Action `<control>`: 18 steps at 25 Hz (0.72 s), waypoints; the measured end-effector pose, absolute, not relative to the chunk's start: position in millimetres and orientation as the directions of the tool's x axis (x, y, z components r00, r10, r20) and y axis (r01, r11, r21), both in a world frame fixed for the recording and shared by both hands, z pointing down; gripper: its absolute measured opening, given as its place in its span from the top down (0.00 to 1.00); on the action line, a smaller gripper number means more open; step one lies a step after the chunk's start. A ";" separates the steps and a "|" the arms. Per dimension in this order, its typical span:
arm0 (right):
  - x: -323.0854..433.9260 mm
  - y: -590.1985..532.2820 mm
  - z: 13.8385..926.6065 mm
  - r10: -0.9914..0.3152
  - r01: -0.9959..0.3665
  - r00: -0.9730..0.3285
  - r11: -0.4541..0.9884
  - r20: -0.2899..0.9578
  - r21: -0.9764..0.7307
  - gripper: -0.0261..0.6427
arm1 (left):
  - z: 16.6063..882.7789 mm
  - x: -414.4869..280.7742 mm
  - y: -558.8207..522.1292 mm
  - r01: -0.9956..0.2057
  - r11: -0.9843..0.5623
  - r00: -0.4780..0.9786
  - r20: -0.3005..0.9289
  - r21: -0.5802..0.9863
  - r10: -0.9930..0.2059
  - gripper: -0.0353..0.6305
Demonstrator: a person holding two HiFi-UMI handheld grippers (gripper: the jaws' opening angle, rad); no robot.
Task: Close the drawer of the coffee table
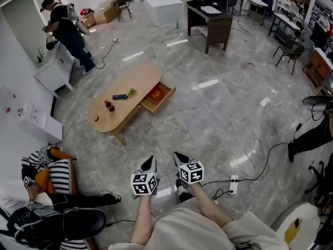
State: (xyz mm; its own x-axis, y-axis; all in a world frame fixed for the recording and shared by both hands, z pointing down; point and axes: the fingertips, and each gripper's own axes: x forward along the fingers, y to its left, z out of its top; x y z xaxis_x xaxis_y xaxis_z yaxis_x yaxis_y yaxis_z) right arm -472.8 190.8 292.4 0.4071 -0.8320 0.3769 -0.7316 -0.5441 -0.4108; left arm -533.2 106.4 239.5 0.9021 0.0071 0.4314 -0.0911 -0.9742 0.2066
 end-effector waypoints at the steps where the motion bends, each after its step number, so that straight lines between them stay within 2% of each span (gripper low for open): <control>1: -466.6 190.8 291.5 -0.837 -0.728 0.403 -0.538 0.370 -0.426 0.94 | 238.9 -526.0 102.6 -0.096 -0.973 0.901 0.434 0.212 0.006 0.93; 9: -415.1 193.4 298.5 -0.867 -0.716 0.363 -0.494 0.342 -0.493 0.94 | 249.4 -473.4 101.1 -0.069 -0.971 0.893 0.449 0.228 0.042 0.93; 15: -384.8 183.5 299.6 -0.882 -0.730 0.332 -0.464 0.334 -0.501 0.94 | 250.4 -443.4 89.5 -0.084 -0.971 0.897 0.441 0.223 0.023 0.93; 18: -378.6 184.2 299.4 -0.904 -0.749 0.276 -0.414 0.325 -0.517 0.94 | 247.8 -432.5 89.7 -0.087 -0.970 0.907 0.421 0.229 0.018 0.93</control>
